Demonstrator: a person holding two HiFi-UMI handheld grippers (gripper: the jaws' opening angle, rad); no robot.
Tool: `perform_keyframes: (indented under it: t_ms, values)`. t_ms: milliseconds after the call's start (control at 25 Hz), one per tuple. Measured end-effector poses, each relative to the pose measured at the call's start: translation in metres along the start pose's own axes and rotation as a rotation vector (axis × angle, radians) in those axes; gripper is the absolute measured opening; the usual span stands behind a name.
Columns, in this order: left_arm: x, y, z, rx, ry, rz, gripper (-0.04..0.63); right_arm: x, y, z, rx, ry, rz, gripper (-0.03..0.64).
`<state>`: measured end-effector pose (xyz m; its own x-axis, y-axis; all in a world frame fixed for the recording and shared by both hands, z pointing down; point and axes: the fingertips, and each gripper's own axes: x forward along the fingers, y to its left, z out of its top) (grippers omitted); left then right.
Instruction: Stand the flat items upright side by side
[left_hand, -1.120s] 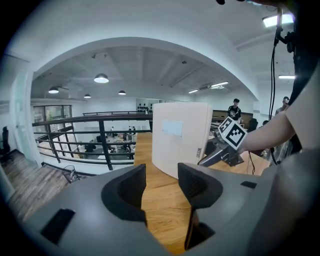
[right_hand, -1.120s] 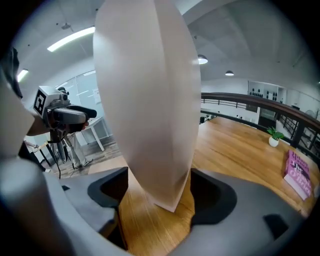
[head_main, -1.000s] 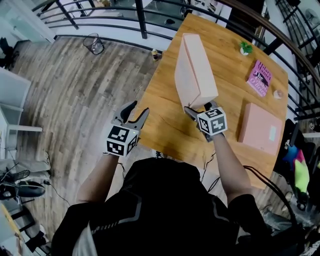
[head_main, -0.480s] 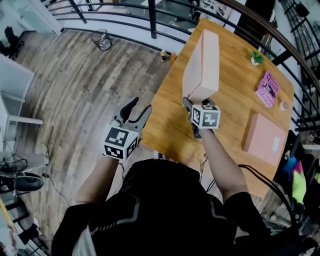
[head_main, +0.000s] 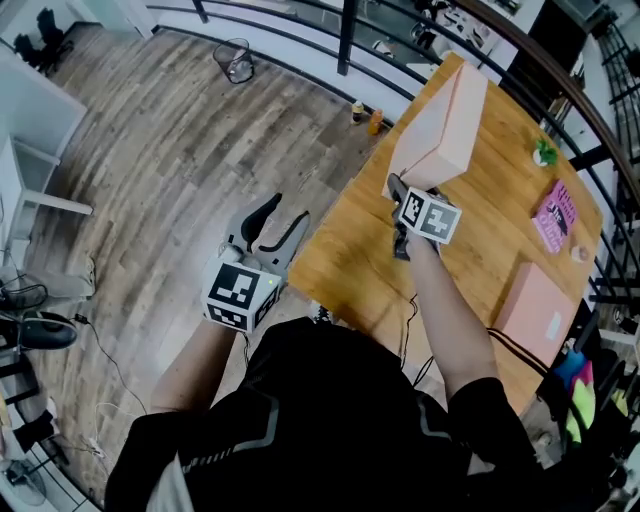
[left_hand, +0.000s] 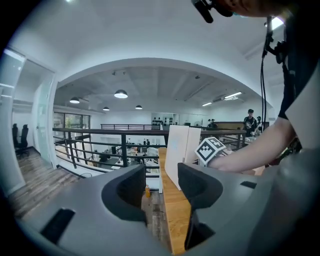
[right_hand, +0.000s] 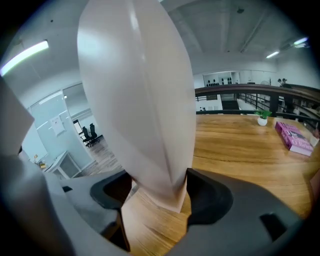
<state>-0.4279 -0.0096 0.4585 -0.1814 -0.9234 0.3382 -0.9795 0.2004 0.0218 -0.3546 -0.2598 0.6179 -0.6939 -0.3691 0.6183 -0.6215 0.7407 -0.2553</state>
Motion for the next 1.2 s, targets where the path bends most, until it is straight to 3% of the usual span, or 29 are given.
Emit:
perform_keyframes:
  t_ms: [80, 280, 560, 1200]
  values:
    - [-0.005, 0.0, 0.003, 0.024, -0.007, 0.006, 0.218, 0.008, -0.002, 0.008, 0.047, -0.011, -0.007, 0.348]
    - [-0.016, 0.009, 0.012, 0.003, -0.031, 0.034, 0.218, 0.031, -0.003, 0.029, 0.09, -0.015, -0.048, 0.344]
    - [-0.025, 0.023, 0.003, -0.017, -0.019, 0.071, 0.218, 0.049, 0.0, 0.04, 0.026, -0.036, -0.133, 0.337]
    - [-0.025, 0.02, 0.001, -0.023, -0.02, 0.059, 0.218, 0.05, 0.0, 0.039, -0.013, -0.011, -0.155, 0.337]
